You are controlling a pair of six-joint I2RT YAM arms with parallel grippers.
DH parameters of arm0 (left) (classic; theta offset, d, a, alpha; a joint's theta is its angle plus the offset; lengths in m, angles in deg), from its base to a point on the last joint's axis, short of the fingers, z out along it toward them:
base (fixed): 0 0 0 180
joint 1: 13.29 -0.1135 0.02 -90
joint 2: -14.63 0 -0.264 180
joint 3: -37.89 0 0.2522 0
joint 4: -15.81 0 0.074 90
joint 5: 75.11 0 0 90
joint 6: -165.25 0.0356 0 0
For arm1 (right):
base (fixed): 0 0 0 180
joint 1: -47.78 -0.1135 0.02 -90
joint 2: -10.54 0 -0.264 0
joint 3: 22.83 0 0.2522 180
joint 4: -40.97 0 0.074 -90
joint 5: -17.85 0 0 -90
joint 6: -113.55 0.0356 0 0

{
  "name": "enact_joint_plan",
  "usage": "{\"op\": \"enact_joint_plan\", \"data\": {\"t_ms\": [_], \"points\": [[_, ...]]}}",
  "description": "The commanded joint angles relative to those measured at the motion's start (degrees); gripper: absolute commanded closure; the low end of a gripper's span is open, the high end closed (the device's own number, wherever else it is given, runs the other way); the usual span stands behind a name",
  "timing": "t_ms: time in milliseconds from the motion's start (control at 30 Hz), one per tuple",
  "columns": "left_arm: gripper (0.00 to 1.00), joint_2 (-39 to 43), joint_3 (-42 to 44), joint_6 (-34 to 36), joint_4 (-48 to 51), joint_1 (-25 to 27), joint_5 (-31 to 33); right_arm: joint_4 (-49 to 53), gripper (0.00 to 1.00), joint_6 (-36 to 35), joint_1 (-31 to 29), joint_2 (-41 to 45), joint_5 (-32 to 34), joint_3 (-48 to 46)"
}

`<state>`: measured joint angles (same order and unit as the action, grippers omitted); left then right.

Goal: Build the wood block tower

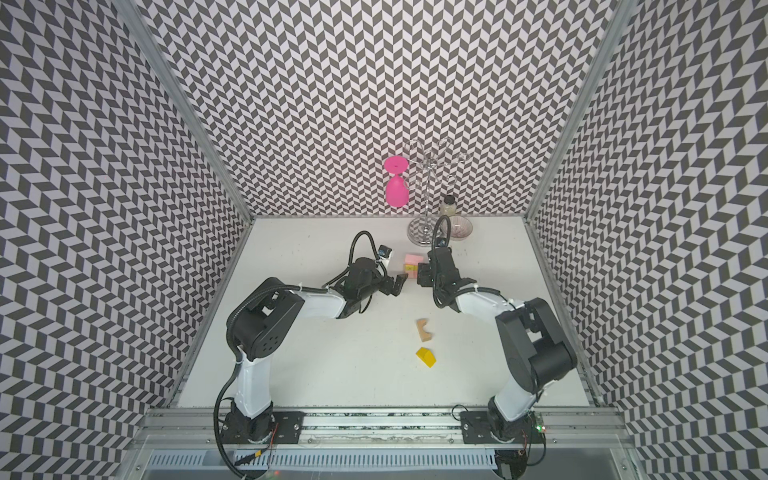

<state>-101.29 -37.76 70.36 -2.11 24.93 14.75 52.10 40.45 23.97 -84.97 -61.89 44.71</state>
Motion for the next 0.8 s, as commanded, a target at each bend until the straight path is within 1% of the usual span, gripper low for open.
{"op": "enact_joint_plan", "data": {"t_ms": [0,167,767], "points": [[0.01,-1.19,-1.93,-0.82,0.48,-0.55,0.63,1.07,0.28,-0.05,-0.22,-2.58,1.36,3.13],[0.01,-1.26,-2.77,-0.92,1.13,-0.77,0.69,3.34,0.28,0.54,-0.26,-5.12,2.91,5.75],[0.01,-2.76,-5.14,-0.21,2.96,-1.02,2.43,5.71,0.29,2.25,0.01,-7.81,5.03,8.89]]}}
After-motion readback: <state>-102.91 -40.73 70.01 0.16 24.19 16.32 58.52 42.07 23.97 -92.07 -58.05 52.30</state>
